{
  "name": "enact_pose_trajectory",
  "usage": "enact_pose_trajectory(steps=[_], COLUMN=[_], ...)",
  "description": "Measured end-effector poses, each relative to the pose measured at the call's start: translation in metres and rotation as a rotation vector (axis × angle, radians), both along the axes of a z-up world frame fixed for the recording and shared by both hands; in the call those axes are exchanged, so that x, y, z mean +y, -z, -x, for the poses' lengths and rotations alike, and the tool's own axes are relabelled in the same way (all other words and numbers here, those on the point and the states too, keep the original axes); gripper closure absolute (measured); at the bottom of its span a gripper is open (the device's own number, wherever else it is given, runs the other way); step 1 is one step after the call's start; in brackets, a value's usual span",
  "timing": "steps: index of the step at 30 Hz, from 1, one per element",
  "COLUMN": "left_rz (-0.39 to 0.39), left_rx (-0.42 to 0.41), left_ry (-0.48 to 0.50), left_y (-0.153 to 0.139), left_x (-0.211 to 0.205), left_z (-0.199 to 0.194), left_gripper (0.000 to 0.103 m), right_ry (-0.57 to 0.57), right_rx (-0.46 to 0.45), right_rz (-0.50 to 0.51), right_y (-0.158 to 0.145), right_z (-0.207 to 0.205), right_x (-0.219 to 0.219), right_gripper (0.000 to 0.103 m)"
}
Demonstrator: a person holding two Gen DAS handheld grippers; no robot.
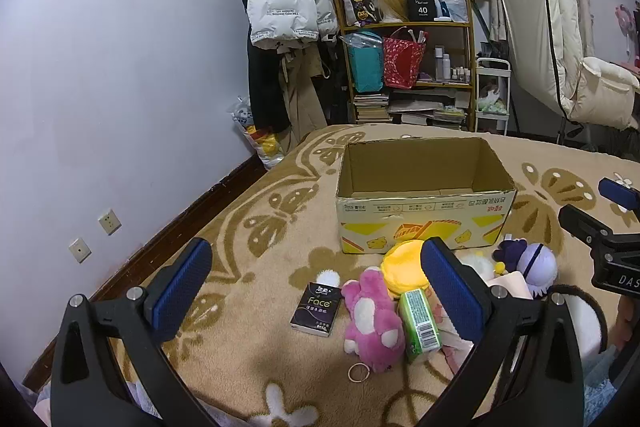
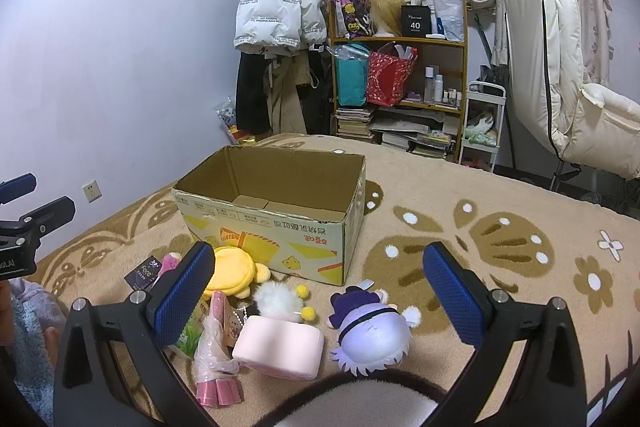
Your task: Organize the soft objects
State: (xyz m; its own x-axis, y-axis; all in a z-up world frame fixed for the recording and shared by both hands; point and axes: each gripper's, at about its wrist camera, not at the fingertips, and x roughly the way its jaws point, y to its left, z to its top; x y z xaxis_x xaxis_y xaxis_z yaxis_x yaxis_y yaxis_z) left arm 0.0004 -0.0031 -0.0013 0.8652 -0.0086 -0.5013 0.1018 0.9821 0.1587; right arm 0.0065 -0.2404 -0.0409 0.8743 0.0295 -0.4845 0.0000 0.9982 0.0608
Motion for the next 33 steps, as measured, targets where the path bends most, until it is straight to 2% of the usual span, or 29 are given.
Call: enact_pose_trajectory(steps=[33], left_rz=[-0.008], left_rx=[0.001], left_ry=[-0.001], left_y=[0.0038], left_x=[-0.0013], left_z=[-0.0003], left_gripper=[0.000], right_ry=[-0.003], right_rx=[0.005], right_rz=[0.001], right_y=[0.0009], right_z=[-0.0016], right_x=[0.0013], right_gripper=[0.000])
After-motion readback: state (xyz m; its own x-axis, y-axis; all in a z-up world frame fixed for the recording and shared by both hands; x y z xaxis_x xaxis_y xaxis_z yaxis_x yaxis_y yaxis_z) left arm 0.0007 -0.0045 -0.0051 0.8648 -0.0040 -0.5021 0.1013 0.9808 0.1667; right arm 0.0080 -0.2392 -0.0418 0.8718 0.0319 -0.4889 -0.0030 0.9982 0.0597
